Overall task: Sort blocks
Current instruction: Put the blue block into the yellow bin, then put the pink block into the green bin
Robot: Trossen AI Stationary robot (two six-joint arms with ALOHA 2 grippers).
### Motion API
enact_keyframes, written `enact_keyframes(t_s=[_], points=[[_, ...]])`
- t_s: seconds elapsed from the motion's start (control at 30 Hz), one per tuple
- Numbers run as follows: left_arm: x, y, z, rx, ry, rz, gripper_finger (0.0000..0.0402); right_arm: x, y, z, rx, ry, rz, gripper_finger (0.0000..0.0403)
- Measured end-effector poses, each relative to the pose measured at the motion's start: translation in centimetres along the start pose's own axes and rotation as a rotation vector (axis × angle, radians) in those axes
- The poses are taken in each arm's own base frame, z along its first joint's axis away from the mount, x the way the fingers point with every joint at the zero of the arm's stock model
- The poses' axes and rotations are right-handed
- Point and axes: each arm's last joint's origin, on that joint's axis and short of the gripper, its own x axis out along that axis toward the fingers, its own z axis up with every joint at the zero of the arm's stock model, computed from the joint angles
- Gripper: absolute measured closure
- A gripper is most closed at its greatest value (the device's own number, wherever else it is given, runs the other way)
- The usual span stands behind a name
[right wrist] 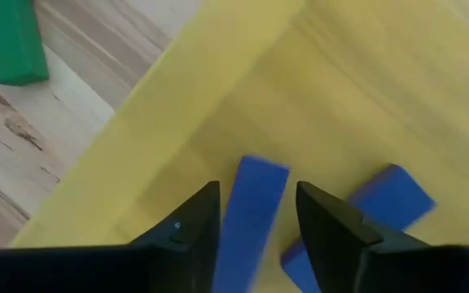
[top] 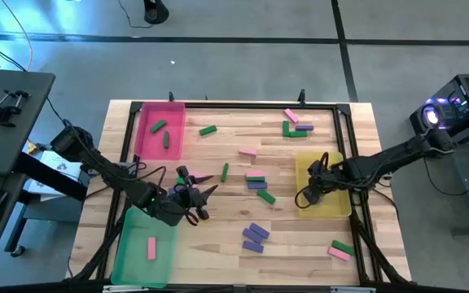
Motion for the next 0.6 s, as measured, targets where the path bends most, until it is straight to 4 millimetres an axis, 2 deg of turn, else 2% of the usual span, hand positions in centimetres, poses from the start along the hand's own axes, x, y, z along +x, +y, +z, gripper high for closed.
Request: enact_keyframes(t_s=[0.1, 0.2, 0.37, 0.47, 0.6], points=[[0.0, 0.0, 0.0, -0.008, -0.003, -0.002, 0.0257, -1.7, 0.4, 0.6, -0.011, -0.026, -0.035, 0.0242], [0.0, 0.0, 0.1, -0.024, -0.005, -0.008, 0.0257, -4.2, 1.2, 1.2, -0.039, -0.095, -0.065, 0.024], [-0.1, -0.1, 0.1, -0.062, -0.007, -0.015, 0.0257, -8.7, 4.2, 1.3, -0.152, -0.28, 0.065, 0.0241], [-0.4, -0.3, 0.1, -0.079, -0.011, -0.026, 0.0257, -10.6, 7.4, -0.2, -0.301, -0.336, 0.258, 0.0247], [-0.8, -0.5, 0.1, -0.092, -0.017, -0.039, 0.0257, -12.0, 11.7, -3.7, -0.489, -0.328, 0.466, 0.0256]])
